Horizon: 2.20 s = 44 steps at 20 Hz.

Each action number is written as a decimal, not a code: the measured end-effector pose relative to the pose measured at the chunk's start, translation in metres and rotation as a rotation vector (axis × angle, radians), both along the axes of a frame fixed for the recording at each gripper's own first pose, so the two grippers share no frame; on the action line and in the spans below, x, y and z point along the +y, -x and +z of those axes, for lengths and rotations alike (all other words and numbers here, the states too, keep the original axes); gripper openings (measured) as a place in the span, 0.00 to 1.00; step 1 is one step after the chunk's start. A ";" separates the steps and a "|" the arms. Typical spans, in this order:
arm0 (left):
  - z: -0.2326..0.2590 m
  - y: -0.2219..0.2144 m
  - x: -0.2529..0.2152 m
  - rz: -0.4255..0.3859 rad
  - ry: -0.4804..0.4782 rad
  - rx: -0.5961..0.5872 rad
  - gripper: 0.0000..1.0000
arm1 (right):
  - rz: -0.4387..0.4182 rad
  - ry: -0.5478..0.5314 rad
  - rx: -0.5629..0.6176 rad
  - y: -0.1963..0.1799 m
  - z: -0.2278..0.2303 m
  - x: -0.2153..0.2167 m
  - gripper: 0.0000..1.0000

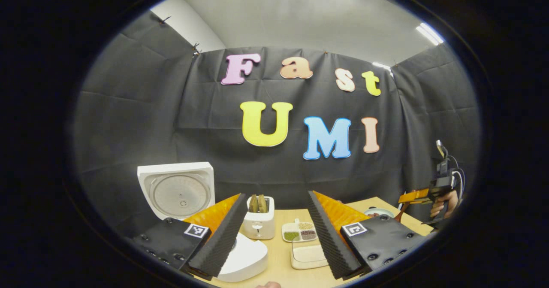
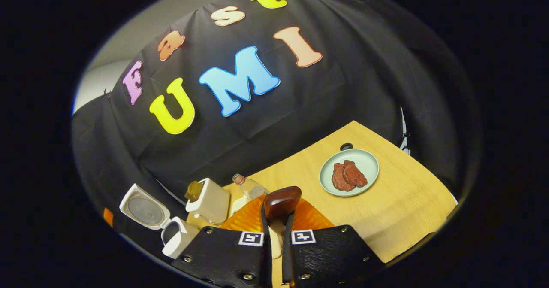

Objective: Close the left gripper, press the button to open the rice cooker; take a wooden spoon from the chopstick holder with the right hand, scoop a spoonful of rice and pour it into the rice cooker, then put the wooden spoon back into the chopstick holder.

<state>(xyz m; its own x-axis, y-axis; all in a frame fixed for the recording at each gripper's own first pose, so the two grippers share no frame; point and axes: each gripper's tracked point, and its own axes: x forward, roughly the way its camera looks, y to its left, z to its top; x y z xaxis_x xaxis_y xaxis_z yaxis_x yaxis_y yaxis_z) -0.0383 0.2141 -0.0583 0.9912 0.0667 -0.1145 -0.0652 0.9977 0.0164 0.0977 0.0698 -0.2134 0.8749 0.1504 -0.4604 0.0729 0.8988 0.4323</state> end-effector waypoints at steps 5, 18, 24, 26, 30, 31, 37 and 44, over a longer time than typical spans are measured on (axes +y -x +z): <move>-0.007 0.002 0.002 0.028 -0.011 0.028 0.96 | 0.021 0.072 0.083 0.000 -0.046 0.006 0.09; -0.008 -0.003 0.002 0.048 -0.019 0.044 0.97 | 0.065 0.142 0.186 0.007 -0.100 0.000 0.10; -0.007 -0.007 -0.008 0.021 0.004 0.026 0.97 | 0.098 0.310 0.106 0.010 -0.092 -0.019 0.27; -0.007 -0.011 -0.013 0.003 0.008 0.022 0.97 | 0.062 0.403 0.064 0.011 -0.077 -0.039 0.70; -0.004 -0.018 -0.019 -0.024 0.002 0.002 0.97 | 0.004 0.466 -0.109 0.022 0.006 -0.047 0.94; -0.004 -0.019 -0.020 -0.027 0.003 0.001 0.97 | -0.003 0.457 -0.160 0.023 0.032 -0.042 0.94; 0.006 -0.027 -0.008 0.006 -0.003 0.001 0.98 | 0.024 0.427 -0.324 0.024 0.141 -0.007 0.94; 0.038 -0.037 0.037 0.090 -0.004 -0.024 0.97 | 0.084 0.407 -0.415 0.032 0.196 0.035 0.94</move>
<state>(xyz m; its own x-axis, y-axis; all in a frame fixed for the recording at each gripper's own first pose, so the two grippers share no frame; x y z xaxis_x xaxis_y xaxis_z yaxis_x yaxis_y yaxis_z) -0.0012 0.2513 -0.0199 0.9836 0.1563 -0.0904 -0.1553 0.9877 0.0176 0.0655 0.1044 -0.0170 0.9870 0.1099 -0.1174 -0.1073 0.9938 0.0283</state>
